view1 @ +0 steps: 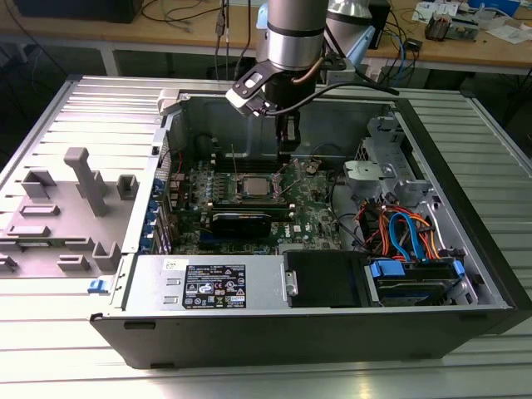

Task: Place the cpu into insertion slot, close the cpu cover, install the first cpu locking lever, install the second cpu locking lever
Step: 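Close the cpu cover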

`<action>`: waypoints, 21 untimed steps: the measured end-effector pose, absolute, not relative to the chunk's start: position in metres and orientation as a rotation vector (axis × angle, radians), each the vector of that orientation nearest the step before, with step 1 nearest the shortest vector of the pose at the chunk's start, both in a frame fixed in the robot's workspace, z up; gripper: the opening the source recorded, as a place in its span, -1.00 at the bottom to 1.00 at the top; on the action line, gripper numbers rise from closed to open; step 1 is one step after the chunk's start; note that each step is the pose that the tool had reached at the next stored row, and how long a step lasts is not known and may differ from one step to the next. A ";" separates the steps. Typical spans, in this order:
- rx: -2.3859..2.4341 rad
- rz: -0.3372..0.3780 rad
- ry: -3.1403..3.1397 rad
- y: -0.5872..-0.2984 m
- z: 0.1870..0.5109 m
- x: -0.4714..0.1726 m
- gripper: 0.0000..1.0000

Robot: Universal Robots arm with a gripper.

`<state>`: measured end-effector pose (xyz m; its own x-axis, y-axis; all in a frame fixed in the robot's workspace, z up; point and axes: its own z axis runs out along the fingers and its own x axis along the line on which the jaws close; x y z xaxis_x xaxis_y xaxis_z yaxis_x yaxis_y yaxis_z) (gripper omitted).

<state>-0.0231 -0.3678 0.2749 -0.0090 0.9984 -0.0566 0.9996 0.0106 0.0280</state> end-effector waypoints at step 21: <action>2.168 -0.030 2.190 -0.368 0.282 -0.022 -0.79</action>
